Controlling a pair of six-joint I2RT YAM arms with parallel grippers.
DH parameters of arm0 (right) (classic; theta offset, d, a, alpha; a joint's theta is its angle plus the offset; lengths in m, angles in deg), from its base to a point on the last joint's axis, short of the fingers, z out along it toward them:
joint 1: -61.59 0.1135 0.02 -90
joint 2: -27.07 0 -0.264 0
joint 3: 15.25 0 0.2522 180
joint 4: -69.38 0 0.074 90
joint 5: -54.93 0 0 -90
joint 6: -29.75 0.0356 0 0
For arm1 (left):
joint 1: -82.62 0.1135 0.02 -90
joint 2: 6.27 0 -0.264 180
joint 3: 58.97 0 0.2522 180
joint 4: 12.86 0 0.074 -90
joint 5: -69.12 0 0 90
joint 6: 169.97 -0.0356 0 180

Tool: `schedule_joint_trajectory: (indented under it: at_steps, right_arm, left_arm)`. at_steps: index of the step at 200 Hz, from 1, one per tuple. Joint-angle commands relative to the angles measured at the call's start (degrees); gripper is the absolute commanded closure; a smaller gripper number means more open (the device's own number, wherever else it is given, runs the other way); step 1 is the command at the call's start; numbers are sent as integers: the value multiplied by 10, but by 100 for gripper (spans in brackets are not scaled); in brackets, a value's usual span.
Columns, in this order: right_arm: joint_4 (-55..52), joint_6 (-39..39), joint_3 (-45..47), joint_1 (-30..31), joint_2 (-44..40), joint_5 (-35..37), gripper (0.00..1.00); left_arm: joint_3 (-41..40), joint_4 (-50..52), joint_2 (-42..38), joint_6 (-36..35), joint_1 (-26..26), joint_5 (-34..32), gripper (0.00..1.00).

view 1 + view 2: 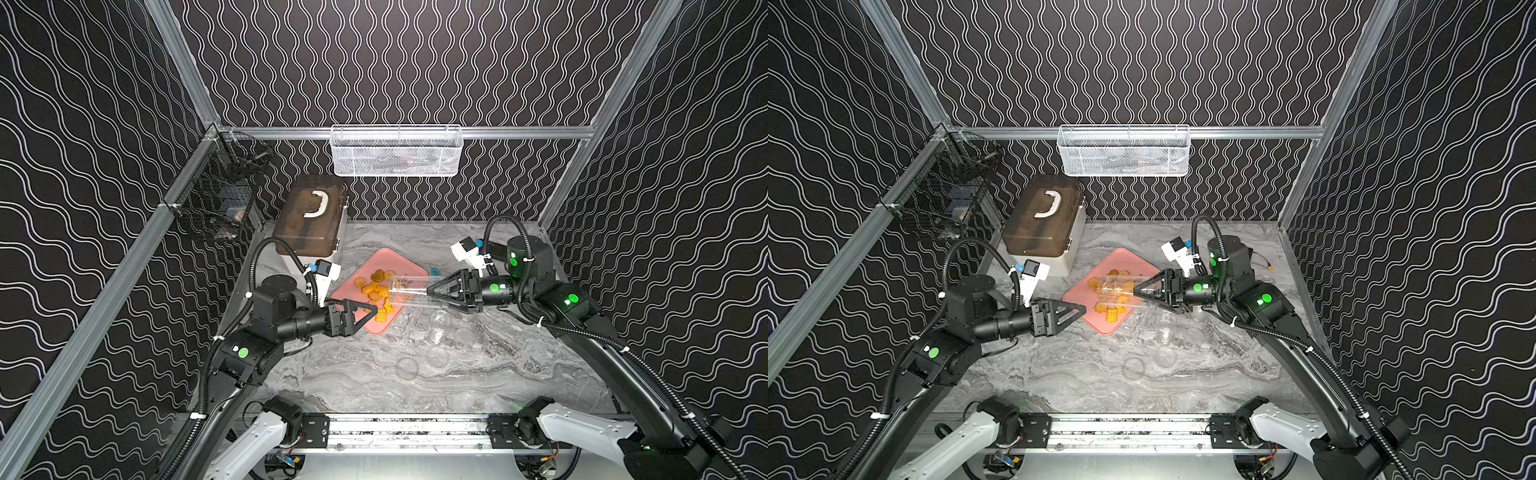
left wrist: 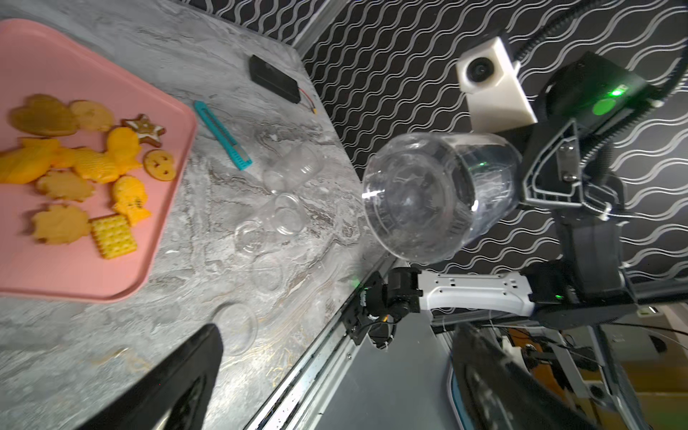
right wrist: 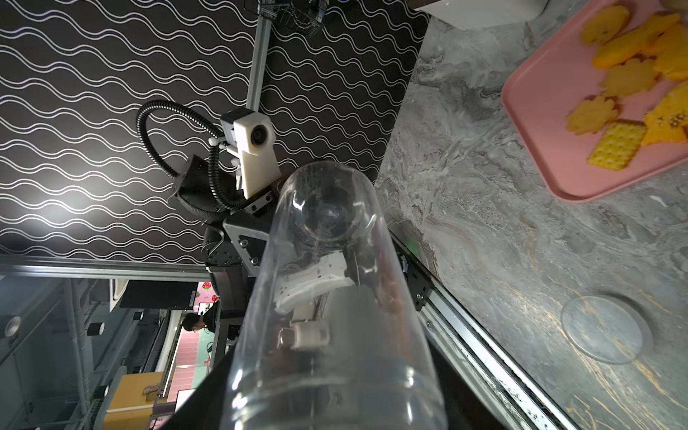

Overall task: Pour the cookies out of the jar
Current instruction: Place the jar at the center of the board.

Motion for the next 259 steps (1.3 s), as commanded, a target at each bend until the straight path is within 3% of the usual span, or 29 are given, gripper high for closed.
schedule_joint_trajectory:
  at_steps: [1, 29, 76, 153, 259]
  right_arm:
    - [-39, -29, -15, 0, 4, 17, 35]
    - [-84, -56, -41, 2, 18, 35, 36]
    - [-167, -109, -102, 30, 51, 96, 36]
    - [-316, -177, -233, 173, 159, 292, 37]
    - [-447, -201, -357, 307, 310, 443, 38]
  left_arm:
    - [-1, 47, -5, -28, 0, -70, 1]
    - [2, 105, -6, -43, 0, -142, 1]
    - [-4, 137, -3, -55, 0, -173, 1]
    - [9, 160, 3, -60, 0, -192, 1]
    - [8, 166, 15, -66, 0, -192, 1]
